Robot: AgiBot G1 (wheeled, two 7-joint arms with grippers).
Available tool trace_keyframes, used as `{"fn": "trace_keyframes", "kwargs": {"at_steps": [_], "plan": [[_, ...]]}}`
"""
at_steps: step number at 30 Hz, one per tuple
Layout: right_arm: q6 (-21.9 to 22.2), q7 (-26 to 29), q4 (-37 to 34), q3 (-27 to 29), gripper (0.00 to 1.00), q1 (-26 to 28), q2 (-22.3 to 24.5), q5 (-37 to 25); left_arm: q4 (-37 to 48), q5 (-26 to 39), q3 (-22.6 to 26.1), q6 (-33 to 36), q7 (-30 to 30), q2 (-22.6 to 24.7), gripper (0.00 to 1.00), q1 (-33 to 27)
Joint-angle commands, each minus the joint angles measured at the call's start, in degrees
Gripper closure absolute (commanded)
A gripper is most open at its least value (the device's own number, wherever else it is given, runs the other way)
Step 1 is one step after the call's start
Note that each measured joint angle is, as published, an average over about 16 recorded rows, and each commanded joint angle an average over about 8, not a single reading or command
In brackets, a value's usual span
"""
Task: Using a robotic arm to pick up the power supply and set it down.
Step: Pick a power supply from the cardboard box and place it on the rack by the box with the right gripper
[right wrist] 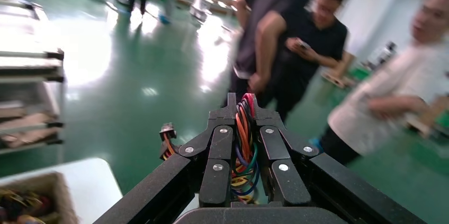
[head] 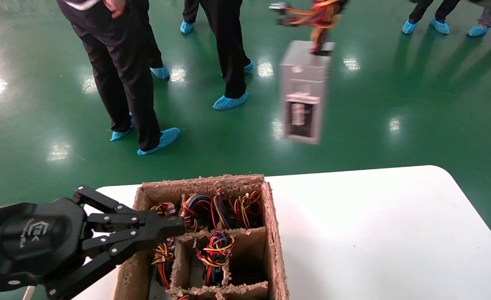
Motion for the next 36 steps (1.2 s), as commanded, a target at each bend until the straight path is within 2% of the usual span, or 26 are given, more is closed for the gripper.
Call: {"fn": "trace_keyframes", "kwargs": {"at_steps": [1, 13, 21, 28, 36], "plan": [[0.5, -0.2, -1.5, 0.0, 1.0, 0.4, 0.8, -1.0, 0.0, 0.0, 0.0, 0.0, 0.0, 0.0, 1.0, 0.0], [3.2, -1.0, -8.4, -0.1, 1.0, -2.1, 7.9, -5.6, 0.0, 0.0, 0.0, 0.0, 0.0, 0.0, 1.0, 0.0], [6.5, -1.2, -13.4, 0.0, 1.0, -6.5, 11.6, -7.6, 0.0, 0.0, 0.0, 0.0, 0.0, 0.0, 1.0, 0.0], [9.3, -4.7, -19.1, 0.7, 1.0, -10.8, 13.1, -7.6, 0.0, 0.0, 0.0, 0.0, 0.0, 0.0, 1.0, 0.0], [12.5, -7.3, -24.3, 1.2, 1.0, -13.6, 12.7, -7.6, 0.0, 0.0, 0.0, 0.0, 0.0, 0.0, 1.0, 0.0]]}}
